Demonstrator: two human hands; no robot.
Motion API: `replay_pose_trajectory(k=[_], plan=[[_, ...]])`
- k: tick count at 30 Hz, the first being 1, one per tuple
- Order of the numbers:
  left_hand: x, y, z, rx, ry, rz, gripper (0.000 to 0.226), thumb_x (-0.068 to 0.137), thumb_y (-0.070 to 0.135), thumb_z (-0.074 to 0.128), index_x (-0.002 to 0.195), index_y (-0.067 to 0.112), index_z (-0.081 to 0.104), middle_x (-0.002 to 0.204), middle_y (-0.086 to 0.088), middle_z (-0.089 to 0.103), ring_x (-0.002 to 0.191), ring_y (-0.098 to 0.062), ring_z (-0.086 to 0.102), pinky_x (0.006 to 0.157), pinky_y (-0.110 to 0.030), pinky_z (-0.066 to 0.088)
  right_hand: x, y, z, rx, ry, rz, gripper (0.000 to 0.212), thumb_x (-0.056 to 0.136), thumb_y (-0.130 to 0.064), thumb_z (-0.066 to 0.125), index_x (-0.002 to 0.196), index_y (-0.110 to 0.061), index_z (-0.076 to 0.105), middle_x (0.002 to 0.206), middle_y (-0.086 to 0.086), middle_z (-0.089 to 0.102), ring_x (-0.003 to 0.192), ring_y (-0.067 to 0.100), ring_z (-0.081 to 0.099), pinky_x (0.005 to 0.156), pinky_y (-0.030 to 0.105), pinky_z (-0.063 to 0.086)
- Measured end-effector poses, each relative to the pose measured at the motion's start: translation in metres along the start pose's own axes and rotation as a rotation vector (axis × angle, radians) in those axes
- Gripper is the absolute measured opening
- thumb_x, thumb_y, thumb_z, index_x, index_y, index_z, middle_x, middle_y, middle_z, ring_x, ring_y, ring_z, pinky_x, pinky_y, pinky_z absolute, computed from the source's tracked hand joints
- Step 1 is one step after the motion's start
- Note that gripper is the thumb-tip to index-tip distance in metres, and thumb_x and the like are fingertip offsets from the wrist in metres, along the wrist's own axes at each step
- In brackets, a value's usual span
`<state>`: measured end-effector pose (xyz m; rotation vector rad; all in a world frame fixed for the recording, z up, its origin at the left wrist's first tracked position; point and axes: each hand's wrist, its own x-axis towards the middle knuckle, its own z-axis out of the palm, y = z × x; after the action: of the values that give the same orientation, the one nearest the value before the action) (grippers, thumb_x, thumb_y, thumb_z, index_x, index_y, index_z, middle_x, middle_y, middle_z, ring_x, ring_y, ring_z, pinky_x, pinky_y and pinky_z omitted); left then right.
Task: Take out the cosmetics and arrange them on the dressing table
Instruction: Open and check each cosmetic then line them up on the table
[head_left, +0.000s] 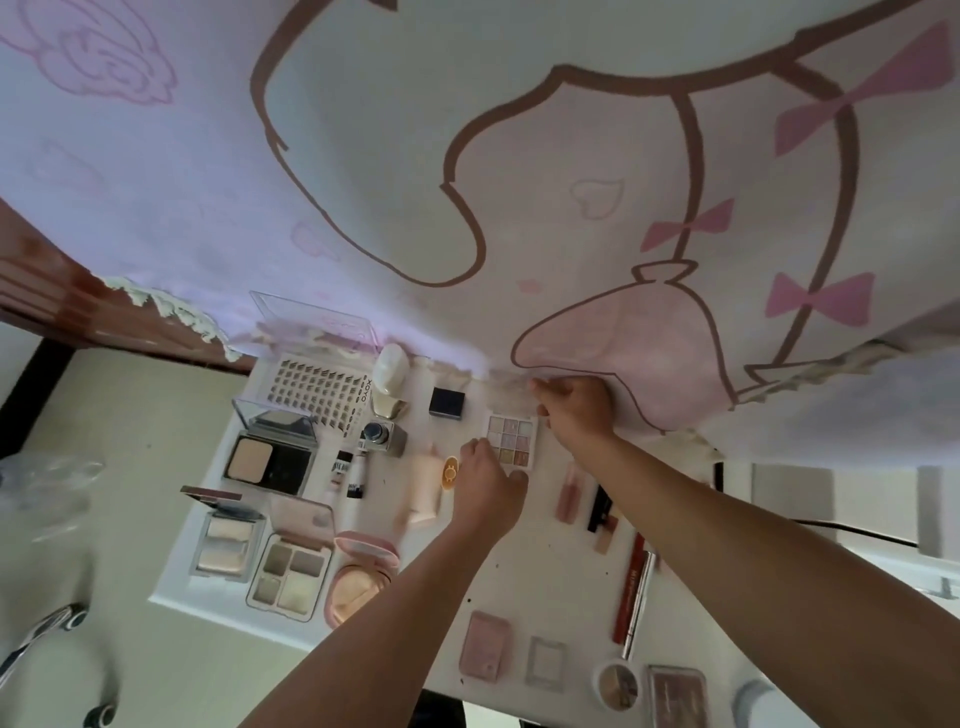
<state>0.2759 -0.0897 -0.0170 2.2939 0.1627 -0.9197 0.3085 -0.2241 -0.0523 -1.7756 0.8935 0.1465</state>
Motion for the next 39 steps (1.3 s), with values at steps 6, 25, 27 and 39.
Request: replay_pose_trajectory(k=[6,25,27,39], plan=[[-0.01,-0.005,-0.013,0.033,-0.019,0.067,0.05,0.087,0.018,0.054,0.134,0.005,0.043,0.13,-0.009,0.044,0.102,-0.031,0.06,0.091,-0.043,0.05,-0.001,0.002,-0.006,-0.046,0.01,0.051,0.043,0.085,-0.039,0.072,0.077,0.003,0.067,0.069,0.014,0.066,0.058,0.021,0.056,0.06,0.035,0.047],[-0.073,-0.085,-0.08,0.161,-0.003,0.327,0.018,0.088,0.021,0.057,0.103,0.025,0.066,0.084,0.015,0.06,0.084,-0.012,0.061,0.085,-0.033,0.05,-0.198,0.059,-0.002,-0.708,-0.238,-0.124,0.043,0.09,-0.044,0.062,0.129,-0.026,0.058,0.121,-0.009,0.061,0.102,0.009,0.059,0.09,0.026,0.046],[-0.076,-0.096,-0.084,0.19,0.001,0.336,0.019,0.086,0.022,0.058,0.102,0.028,0.066,0.081,0.017,0.06,0.087,-0.013,0.062,0.092,-0.043,0.048,-0.213,0.067,0.012,-0.815,-0.205,-0.112,0.046,0.093,-0.046,0.056,0.134,-0.025,0.051,0.127,-0.005,0.056,0.111,0.016,0.057,0.094,0.03,0.044],[-0.089,-0.128,-0.108,0.097,-0.034,0.374,0.015,0.088,0.012,0.062,0.1,0.011,0.069,0.082,0.003,0.065,0.074,-0.017,0.063,0.073,-0.035,0.056,-0.235,0.094,0.063,-0.902,-0.072,0.005,0.04,0.084,-0.046,0.06,0.095,-0.019,0.033,0.101,0.003,0.065,0.095,0.027,0.064,0.076,0.033,0.045]])
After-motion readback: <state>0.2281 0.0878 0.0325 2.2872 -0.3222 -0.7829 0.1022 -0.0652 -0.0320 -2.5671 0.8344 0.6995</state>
